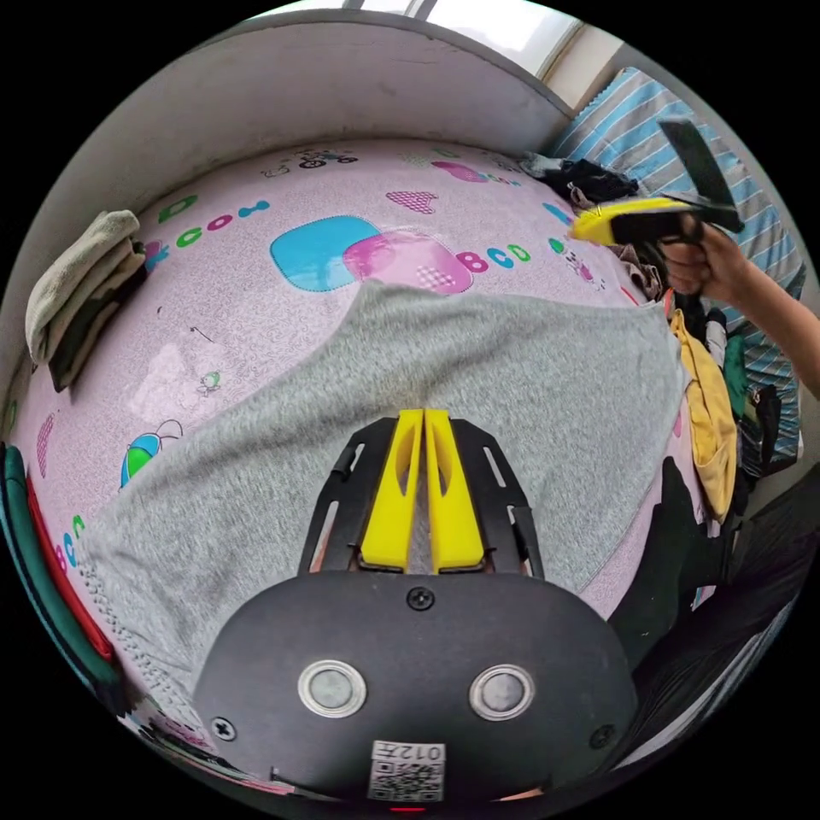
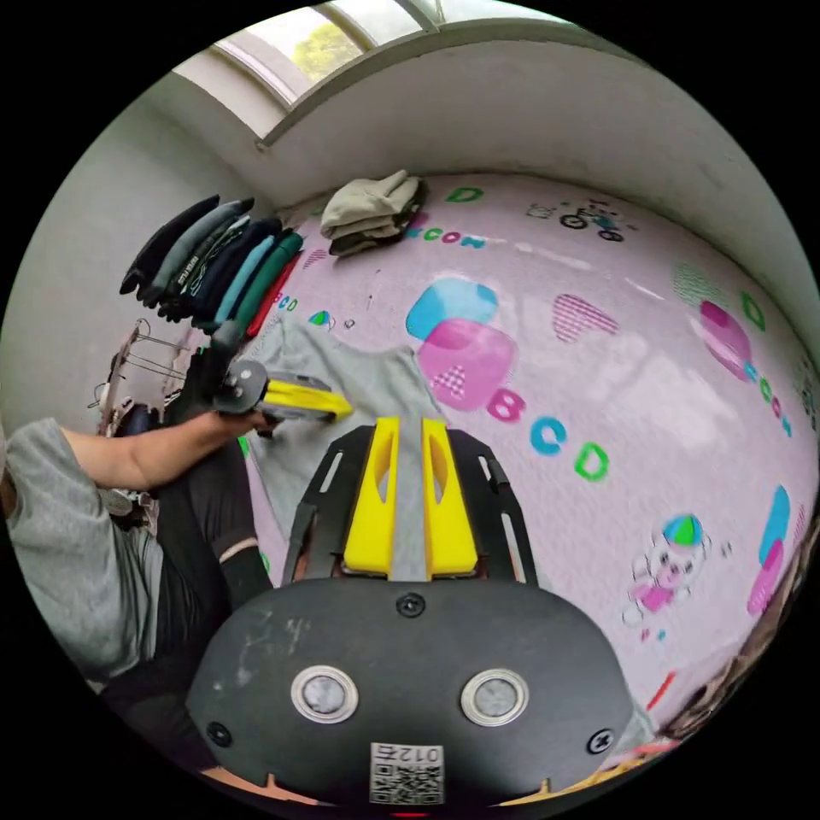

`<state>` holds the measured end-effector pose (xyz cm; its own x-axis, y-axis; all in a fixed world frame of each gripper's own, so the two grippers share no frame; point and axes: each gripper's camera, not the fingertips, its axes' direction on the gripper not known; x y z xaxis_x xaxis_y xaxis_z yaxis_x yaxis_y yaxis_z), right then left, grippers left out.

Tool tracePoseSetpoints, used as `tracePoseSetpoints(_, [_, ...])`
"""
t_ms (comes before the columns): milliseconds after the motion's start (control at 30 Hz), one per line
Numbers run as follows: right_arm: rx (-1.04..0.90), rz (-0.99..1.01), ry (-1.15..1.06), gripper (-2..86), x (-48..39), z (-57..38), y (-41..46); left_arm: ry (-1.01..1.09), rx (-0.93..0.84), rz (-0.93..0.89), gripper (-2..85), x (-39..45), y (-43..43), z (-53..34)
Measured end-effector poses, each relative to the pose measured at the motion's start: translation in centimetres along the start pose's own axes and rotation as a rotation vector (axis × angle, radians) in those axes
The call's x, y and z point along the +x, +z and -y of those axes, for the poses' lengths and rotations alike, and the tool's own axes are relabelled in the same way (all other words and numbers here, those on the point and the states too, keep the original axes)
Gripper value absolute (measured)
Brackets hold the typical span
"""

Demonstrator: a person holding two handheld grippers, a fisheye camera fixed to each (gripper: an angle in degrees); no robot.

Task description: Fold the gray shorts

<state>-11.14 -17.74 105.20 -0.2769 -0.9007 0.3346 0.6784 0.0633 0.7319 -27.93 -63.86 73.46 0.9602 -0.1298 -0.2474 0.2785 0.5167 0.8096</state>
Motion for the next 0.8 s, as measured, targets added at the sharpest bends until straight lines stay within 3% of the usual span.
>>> tracePoseSetpoints(267, [-0.114, 0.184, 0.019, 6.8, 5.6, 10.4, 11.2, 0.018, 0.009, -0.056, -0.1, -1.2, -1.0, -2.4])
tracePoseSetpoints(533, [-0.212, 0.28, -0.04, 1.8, 5.1, 12.5, 13.5, 0.048, -0.008, -0.072, 0.2, -1.1, -2.7, -3.7])
tracePoseSetpoints(600, [-0.205, 0.239, -0.093, 0.4, 4.0, 13.1, 13.0, 0.056, -0.011, -0.07, 0.3, -0.8, -3.2, -3.9])
tracePoseSetpoints(800, [-0.219, -0.177, -0.513, -0.7, -4.4, 12.1, 13.0, 0.078, -0.02, -0.047, 0.5, 0.6, -5.0, -4.6])
